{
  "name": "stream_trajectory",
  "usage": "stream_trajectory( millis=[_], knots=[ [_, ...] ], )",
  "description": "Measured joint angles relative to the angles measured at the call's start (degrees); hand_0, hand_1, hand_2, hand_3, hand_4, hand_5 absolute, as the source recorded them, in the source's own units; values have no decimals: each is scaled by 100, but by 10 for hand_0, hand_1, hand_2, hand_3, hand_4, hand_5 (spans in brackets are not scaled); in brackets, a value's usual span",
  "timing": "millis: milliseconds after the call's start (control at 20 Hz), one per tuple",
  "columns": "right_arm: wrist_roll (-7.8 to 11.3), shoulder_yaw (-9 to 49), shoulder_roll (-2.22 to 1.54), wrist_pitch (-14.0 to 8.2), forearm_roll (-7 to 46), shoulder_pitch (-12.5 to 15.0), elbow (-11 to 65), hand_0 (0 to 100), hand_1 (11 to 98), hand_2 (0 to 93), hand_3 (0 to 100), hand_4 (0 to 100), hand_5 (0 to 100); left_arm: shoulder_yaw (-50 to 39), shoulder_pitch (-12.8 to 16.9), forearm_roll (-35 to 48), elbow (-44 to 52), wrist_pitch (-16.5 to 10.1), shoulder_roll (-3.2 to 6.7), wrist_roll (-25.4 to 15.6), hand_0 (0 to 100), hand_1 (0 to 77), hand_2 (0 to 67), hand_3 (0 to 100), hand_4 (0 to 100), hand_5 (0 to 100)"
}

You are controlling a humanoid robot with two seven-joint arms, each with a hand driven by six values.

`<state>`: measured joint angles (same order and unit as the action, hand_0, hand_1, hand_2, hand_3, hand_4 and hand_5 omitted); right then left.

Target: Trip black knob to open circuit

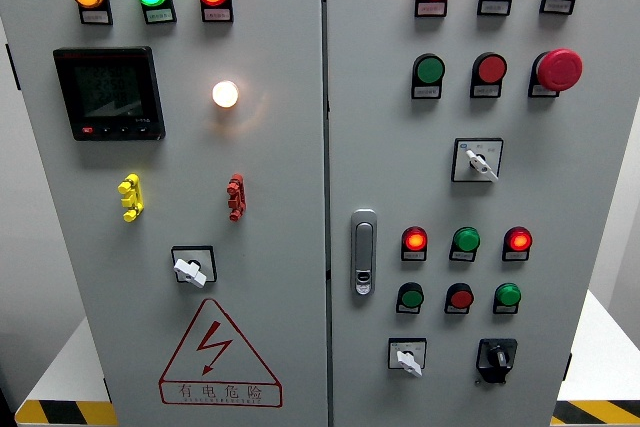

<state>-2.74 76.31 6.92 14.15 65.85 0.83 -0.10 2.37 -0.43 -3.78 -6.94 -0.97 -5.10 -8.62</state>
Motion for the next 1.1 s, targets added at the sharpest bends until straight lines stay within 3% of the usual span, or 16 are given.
stream_trajectory(
  millis=[150,350,450,550,900,1100],
  knots=[
    [67,697,15,38,624,136,996,727,393,65,273,229,382,-1,0,0,0,0,0,0,0,33,128,214,66,16],
    [494,898,21,-68,749,255,2366,725,397,65,278,226,394,0,0,0,0,0,0,0,0,34,128,214,67,16],
    [740,764,26,-306,719,225,2712,720,411,72,307,246,426,0,0,0,0,0,0,0,0,34,128,214,66,16],
    [863,733,26,-540,710,188,3093,718,421,74,323,262,448,0,0,0,0,0,0,0,0,34,128,214,66,16],
    [856,1467,23,-615,1162,211,5090,727,451,72,334,267,461,-1,0,0,0,0,0,2,0,32,128,214,66,16],
    [675,1607,23,-617,1447,257,6349,742,452,70,333,265,464,-1,0,0,0,0,0,2,0,33,128,214,67,16]
  ],
)
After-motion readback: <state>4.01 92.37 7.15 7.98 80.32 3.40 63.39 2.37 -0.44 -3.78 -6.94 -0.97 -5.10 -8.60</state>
